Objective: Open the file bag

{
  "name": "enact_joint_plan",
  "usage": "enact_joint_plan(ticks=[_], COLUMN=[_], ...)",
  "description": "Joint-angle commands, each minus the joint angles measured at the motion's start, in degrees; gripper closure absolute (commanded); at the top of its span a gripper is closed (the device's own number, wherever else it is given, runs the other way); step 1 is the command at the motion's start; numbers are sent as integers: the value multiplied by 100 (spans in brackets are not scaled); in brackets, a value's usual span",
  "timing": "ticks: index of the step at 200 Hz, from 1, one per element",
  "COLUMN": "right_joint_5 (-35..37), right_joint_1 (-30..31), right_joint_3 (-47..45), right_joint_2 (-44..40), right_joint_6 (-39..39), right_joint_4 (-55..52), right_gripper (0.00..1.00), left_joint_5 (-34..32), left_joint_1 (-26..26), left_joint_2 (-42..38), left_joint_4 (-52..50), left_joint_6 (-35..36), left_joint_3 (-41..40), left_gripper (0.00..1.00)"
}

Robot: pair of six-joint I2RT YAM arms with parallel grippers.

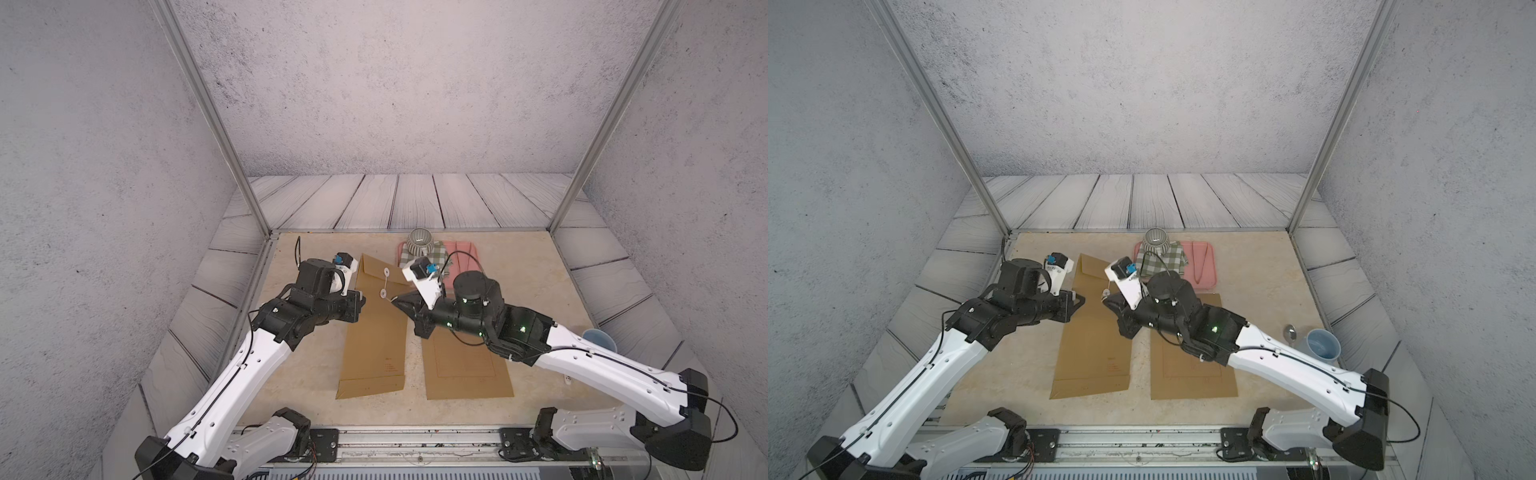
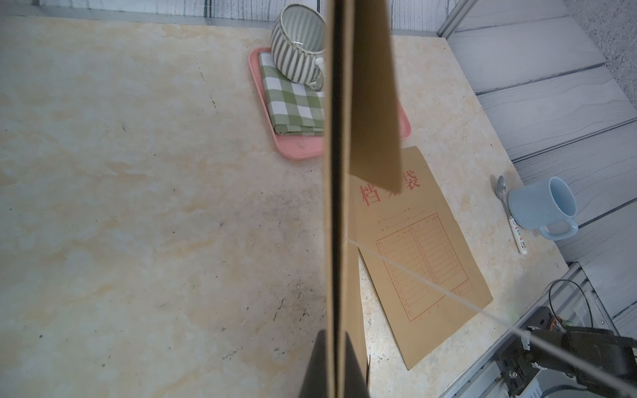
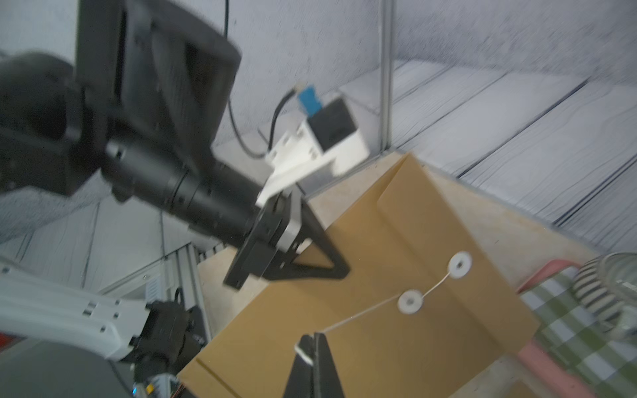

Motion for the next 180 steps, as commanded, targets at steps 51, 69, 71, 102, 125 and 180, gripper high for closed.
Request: enact_joint_plan(ticks=[51, 69, 71, 102, 125, 180], right_joint_5=[556, 1042, 1095, 1355, 1517, 671], right_joint_1=[137, -8, -44, -1180, -1877, -2704], right_joint_3=[-2829, -3002, -3008, -2968, -2447, 692], right_joint_2=[-428, -679, -715, -1231, -1416, 16], right_joint_6=[1925, 1984, 1977, 1815, 1346, 178], right_joint_4=[812, 489, 449, -44, -345, -813], right_gripper=[100, 100, 100, 100, 100, 100], left_joint_5=[157, 155, 155, 356, 462, 960], left_joint_1=[312, 356, 365, 455, 485, 578], left_joint_2=[-358, -389, -391, -520, -514, -473], left_joint_4=[590, 441, 429, 416, 383, 278], left_joint_6=[-483, -469, -471, -487, -459, -377], left_joint_3=[-144, -69, -62, -83, -97, -209], left_gripper=[100, 100, 100, 100, 100, 100])
